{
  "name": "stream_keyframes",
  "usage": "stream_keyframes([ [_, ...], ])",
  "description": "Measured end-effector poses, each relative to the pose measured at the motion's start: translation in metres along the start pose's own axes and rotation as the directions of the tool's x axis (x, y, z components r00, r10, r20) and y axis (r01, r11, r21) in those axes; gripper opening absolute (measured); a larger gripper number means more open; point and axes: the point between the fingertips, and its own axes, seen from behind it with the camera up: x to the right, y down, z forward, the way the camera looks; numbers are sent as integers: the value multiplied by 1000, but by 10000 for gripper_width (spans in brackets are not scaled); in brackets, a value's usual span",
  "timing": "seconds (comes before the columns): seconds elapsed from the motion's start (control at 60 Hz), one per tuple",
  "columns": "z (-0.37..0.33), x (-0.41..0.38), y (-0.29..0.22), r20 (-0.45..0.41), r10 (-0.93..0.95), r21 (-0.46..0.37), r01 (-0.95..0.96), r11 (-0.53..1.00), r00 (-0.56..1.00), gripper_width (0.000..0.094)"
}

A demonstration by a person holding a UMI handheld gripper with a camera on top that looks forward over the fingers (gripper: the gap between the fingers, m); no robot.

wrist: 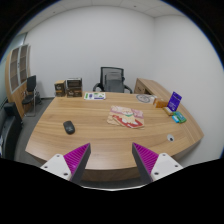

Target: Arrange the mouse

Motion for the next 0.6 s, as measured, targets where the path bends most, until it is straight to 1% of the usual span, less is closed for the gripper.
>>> stream_keyframes([
  [0.233, 33, -86, 11, 78, -29, 21, 28, 999, 997, 867],
  [0.367, 58, -128, 14, 84, -31, 45, 27, 999, 996, 868],
  [0.6, 102, -189, 22, 109, -13, 62, 6, 998, 994, 866],
])
